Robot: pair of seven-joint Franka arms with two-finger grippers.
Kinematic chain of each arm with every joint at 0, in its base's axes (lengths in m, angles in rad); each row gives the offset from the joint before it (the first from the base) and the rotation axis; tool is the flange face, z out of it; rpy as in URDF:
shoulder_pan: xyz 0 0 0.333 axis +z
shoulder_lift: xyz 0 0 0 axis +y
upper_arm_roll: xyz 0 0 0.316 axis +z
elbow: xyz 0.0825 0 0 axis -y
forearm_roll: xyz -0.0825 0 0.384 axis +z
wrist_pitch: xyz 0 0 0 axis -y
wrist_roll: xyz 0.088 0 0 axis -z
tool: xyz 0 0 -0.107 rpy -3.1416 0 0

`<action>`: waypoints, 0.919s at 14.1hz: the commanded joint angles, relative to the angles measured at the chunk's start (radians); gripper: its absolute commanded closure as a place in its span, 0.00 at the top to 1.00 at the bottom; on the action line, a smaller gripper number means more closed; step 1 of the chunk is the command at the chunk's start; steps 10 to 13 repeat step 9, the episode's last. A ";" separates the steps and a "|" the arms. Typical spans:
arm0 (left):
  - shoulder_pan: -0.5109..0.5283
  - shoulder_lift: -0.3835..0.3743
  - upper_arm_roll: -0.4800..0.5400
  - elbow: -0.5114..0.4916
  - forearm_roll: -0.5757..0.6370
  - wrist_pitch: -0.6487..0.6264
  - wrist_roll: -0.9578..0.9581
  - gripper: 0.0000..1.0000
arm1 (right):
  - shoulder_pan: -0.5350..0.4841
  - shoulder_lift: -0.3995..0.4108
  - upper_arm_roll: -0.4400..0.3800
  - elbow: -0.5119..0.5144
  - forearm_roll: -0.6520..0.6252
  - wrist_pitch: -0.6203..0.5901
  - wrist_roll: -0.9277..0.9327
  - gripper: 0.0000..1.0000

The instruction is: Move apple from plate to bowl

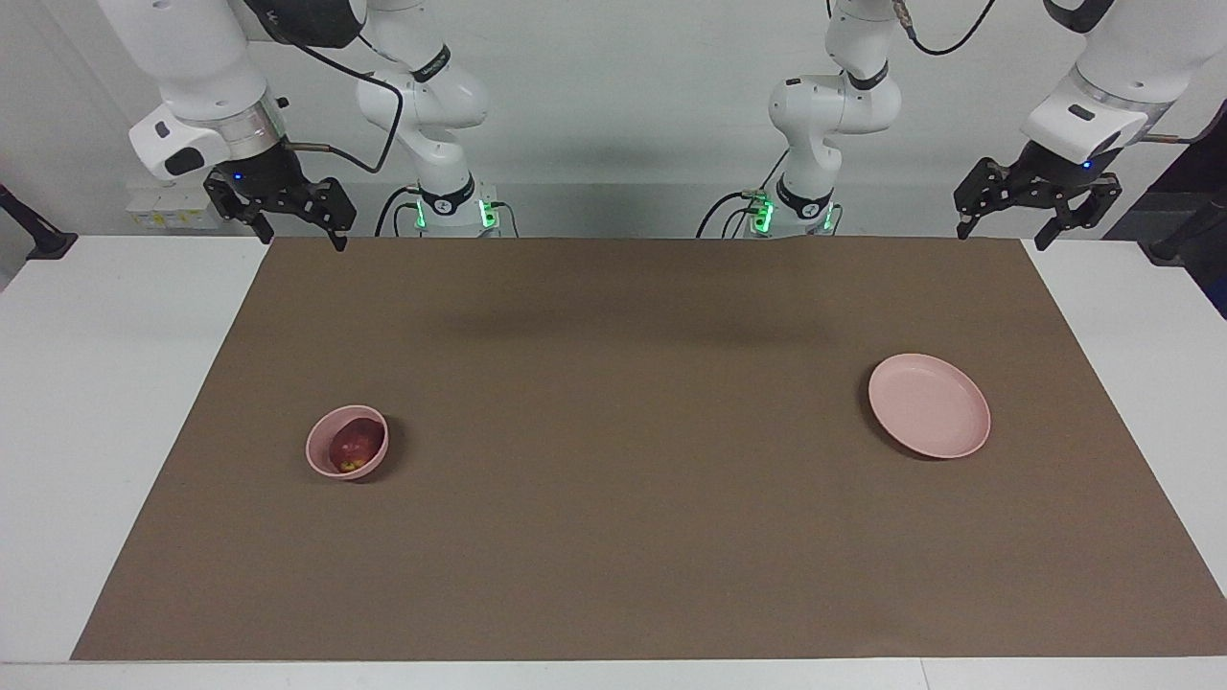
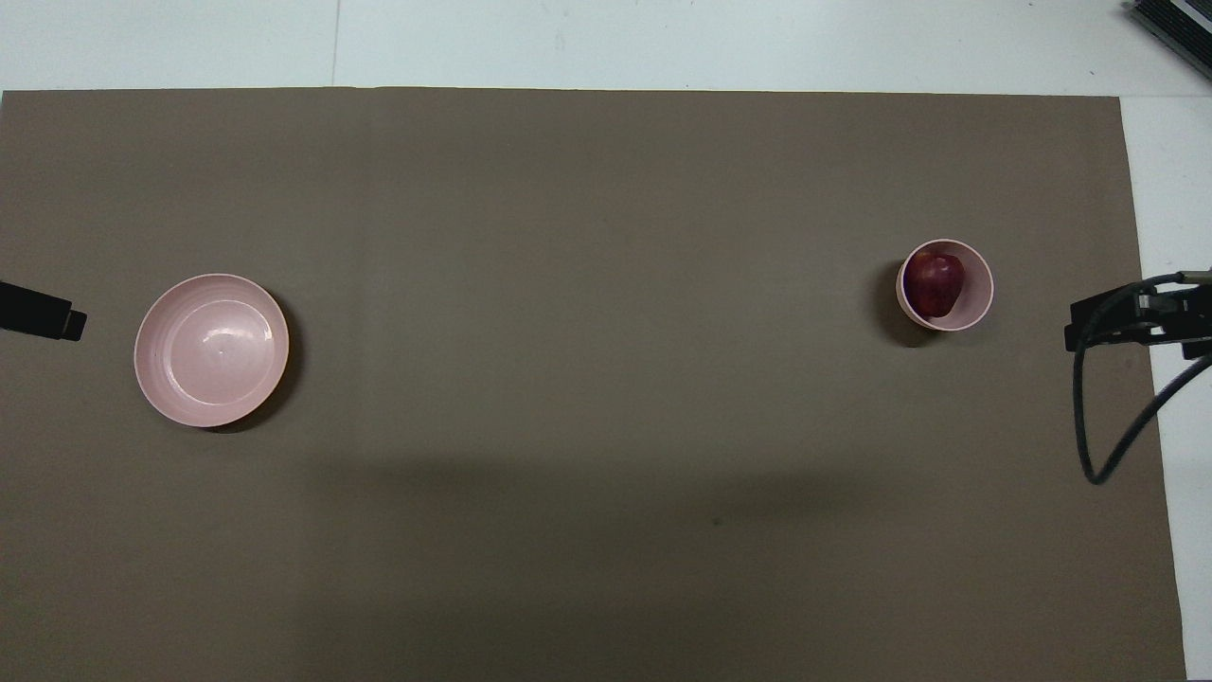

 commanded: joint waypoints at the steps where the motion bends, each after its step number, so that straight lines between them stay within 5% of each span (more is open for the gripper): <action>1: -0.005 -0.002 0.007 0.013 0.007 -0.016 -0.004 1.00 | -0.013 0.021 -0.011 0.038 0.060 -0.028 -0.024 1.00; 13: -0.008 -0.004 0.007 0.011 0.005 -0.030 -0.013 1.00 | -0.004 0.021 -0.011 0.036 0.050 -0.013 -0.019 1.00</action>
